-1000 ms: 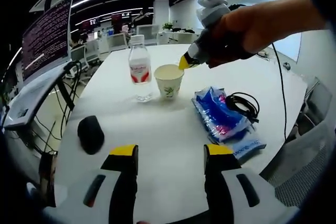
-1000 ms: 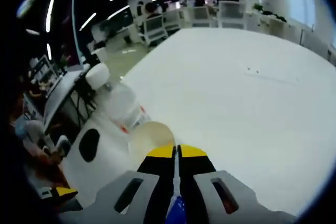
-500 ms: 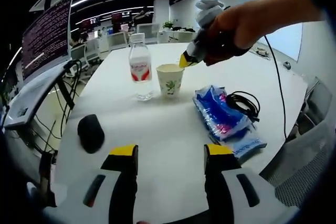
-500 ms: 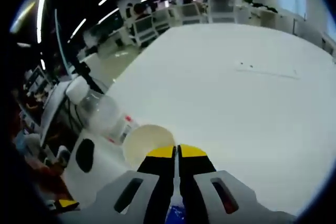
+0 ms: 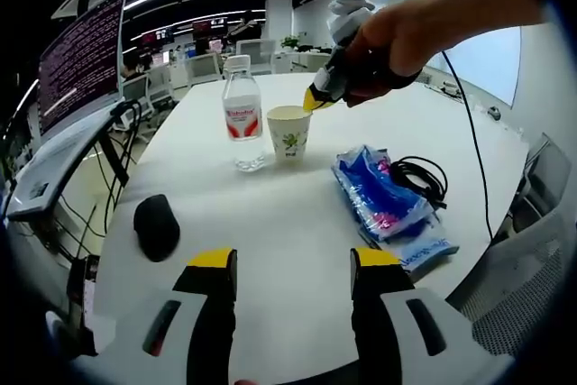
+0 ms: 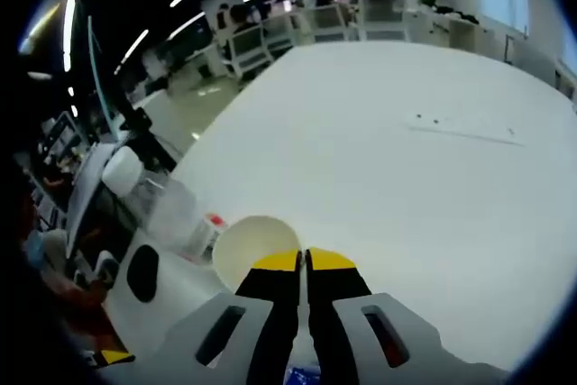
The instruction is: Arrange the tabletop items into an orderly group along one side of the table until the central work area is clear of visible clutter.
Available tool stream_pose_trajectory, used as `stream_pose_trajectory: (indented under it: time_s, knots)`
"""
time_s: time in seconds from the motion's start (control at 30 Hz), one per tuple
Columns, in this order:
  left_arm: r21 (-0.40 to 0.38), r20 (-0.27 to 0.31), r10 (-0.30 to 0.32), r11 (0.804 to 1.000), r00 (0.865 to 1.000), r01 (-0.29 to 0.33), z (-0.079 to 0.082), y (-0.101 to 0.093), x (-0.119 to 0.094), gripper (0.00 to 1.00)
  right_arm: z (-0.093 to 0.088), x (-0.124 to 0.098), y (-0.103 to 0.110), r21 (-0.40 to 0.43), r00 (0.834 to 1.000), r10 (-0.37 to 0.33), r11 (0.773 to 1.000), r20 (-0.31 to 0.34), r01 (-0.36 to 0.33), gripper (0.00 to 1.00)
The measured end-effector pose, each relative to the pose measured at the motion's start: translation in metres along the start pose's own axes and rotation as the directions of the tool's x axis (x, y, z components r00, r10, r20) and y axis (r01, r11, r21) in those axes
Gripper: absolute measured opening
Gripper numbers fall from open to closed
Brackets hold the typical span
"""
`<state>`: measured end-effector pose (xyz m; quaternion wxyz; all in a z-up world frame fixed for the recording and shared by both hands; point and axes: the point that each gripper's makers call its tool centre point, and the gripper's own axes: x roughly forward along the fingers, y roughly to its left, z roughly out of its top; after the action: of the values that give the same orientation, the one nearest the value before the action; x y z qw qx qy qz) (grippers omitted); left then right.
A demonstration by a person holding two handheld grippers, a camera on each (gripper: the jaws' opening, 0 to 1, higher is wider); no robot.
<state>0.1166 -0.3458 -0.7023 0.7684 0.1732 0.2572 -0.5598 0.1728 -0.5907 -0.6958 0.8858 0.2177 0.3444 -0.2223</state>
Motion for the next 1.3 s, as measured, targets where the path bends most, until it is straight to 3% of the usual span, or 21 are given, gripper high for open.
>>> stream_pose_trajectory:
  time_s: [0.77, 0.9, 1.3]
  knots:
    - [-0.004, -0.007, -0.001, 1.000, 1.000, 0.001, -0.002, 0.000, 0.001, 0.50, -0.013, -0.003, -0.007, 0.059, 0.999, -0.001, 0.998, -0.032, 0.003, 0.02]
    - [0.003, -0.012, 0.001, 1.000, 1.000, -0.001, -0.004, 0.001, 0.002, 0.49, -0.016, -0.003, -0.006, 0.129, 0.999, 0.005, 0.992, -0.047, 0.001, 0.00]
    - [0.010, -0.013, 0.000, 1.000, 1.000, 0.000, -0.004, 0.000, 0.002, 0.49, -0.014, -0.005, 0.000, 0.168, 0.998, 0.023, 0.986, -0.052, -0.014, 0.00]
